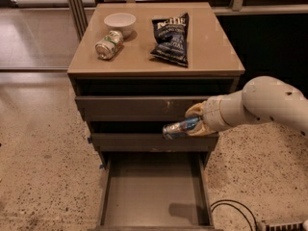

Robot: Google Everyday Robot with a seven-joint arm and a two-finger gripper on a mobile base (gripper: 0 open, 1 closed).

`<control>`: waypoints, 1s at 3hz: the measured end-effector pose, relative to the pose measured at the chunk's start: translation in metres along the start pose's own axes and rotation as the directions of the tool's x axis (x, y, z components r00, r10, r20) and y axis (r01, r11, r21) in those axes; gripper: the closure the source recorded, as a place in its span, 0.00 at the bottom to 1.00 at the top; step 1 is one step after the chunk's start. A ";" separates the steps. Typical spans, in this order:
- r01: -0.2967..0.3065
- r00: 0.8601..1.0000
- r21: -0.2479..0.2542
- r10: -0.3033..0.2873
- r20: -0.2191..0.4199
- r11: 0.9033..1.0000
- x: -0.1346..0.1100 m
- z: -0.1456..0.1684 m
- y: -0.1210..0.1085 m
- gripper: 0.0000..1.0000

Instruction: Pick redbull can from bottom drawer and place on counter

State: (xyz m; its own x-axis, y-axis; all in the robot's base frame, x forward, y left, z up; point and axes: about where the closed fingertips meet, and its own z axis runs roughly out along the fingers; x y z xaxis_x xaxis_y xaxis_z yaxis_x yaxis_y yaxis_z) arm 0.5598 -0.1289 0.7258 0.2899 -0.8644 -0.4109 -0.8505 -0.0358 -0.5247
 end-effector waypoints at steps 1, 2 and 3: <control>0.129 0.987 0.064 -0.122 -0.105 0.990 -0.014 -0.058 -0.044 1.00; 0.238 0.960 0.115 -0.216 -0.179 0.964 -0.020 -0.106 -0.089 1.00; 0.234 0.961 0.114 -0.211 -0.181 0.966 -0.018 -0.107 -0.089 1.00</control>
Offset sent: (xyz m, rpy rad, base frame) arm 0.0383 -0.0558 0.2017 -0.3028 -0.3579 0.0479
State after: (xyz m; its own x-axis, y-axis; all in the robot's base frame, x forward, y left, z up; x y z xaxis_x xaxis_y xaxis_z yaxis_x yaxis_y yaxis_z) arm 0.5830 -0.1634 0.8593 0.3789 -0.9134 -0.1492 -0.7036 -0.1796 -0.6875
